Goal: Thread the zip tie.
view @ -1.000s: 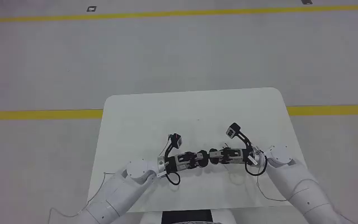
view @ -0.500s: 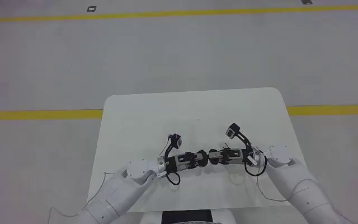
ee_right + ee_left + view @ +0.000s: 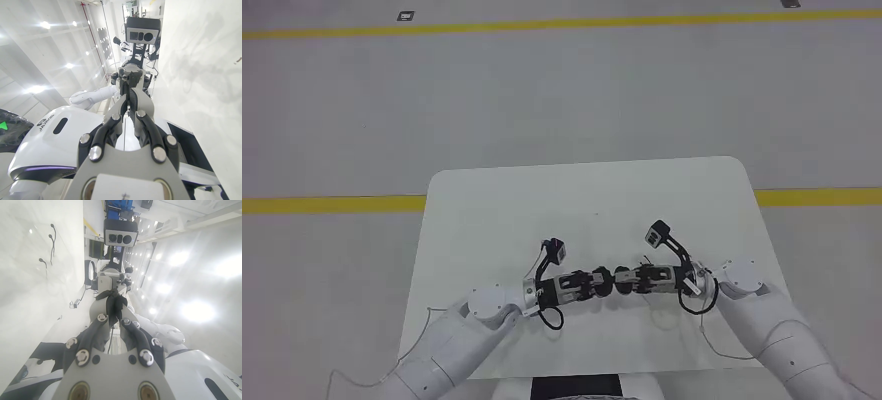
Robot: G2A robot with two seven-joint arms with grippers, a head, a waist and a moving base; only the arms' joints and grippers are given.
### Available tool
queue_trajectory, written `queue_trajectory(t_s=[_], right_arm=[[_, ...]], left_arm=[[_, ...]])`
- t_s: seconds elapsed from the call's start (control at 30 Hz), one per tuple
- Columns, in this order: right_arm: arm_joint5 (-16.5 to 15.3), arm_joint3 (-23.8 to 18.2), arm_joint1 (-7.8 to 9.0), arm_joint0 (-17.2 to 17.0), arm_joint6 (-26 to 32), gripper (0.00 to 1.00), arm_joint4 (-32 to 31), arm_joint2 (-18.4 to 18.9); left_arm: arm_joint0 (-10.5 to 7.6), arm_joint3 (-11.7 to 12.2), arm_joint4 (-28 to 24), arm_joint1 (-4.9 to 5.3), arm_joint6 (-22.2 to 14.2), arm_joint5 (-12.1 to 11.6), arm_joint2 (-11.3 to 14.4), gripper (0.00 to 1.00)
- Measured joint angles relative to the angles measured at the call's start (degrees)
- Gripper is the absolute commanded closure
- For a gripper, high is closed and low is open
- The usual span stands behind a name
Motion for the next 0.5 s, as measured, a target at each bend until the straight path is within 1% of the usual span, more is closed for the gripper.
queue_trajectory(t_s=[0.2,0.27,0.37,0.4,0.47,0.5], right_arm=[[0.0,0.5,0.24,-0.2,-0.4,0.00,0.0,1.3],[0.0,0.6,0.38,-0.4,-0.6,0.00,-0.1,1.9],[0.1,0.6,0.62,-0.8,-0.9,0.00,-0.1,2.9],[0.2,0.6,0.70,-1.0,-0.9,0.00,0.1,3.3],[0.6,0.6,0.80,-1.1,-0.8,0.00,0.5,3.8],[0.9,0.7,0.83,-1.2,-0.8,0.00,0.8,4.1]], left_arm=[[0.19,-0.5,1.2,0.37,0.4,-0.7,-0.7,1.00],[0.37,-0.9,2.0,0.55,0.5,-1.5,-1.0,1.00],[0.68,-1.5,4.4,0.90,0.8,-3.9,-1.7,1.00],[0.75,-2.2,6.2,1.06,1.3,-4.5,-2.1,1.00],[1.06,-3.9,9.4,1.28,1.9,-4.6,-2.8,1.00],[1.37,-5.2,11.5,1.39,2.0,-4.6,-3.2,1.00]])
